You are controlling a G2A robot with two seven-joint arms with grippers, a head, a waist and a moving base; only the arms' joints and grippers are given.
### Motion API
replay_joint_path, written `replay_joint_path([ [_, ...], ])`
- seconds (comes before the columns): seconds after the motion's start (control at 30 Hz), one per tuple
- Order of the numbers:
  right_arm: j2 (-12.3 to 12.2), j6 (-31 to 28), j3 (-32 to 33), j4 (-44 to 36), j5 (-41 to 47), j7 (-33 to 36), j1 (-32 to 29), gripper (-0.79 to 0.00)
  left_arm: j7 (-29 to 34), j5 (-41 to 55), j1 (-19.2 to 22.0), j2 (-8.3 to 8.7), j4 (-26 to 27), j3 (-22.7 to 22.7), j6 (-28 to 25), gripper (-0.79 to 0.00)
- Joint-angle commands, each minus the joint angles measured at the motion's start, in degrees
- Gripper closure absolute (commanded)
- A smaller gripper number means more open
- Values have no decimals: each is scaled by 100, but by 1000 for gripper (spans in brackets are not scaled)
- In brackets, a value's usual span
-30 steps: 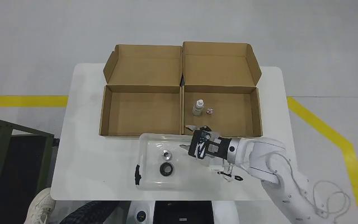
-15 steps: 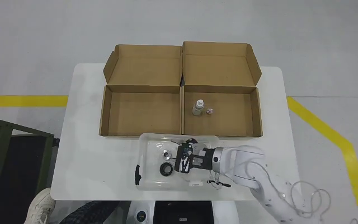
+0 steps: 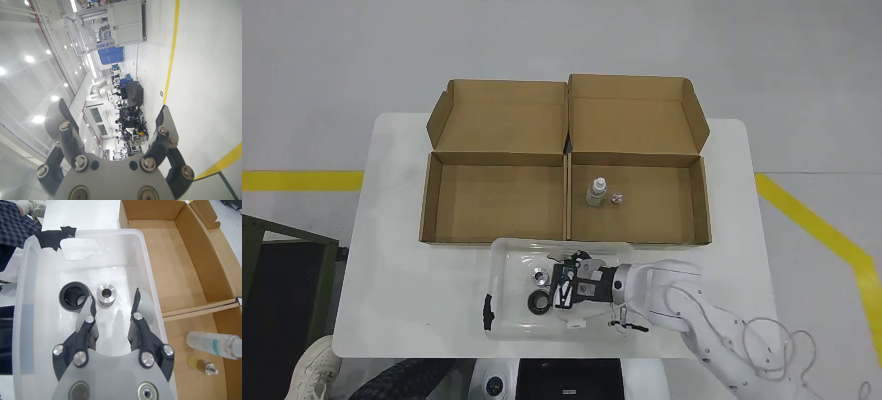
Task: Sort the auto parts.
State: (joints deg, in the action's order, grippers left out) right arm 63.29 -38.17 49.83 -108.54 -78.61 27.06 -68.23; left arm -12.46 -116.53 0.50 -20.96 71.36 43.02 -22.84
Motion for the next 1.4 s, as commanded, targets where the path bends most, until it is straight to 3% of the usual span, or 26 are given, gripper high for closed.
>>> replay_joint_path([
  [0.0,11,-5,-29,63,5,6,32,-366,0,0,0,0,0,0,0,-785],
  [1.37,398,109,-841,1386,251,-190,745,-351,0,0,0,0,0,0,0,-785],
])
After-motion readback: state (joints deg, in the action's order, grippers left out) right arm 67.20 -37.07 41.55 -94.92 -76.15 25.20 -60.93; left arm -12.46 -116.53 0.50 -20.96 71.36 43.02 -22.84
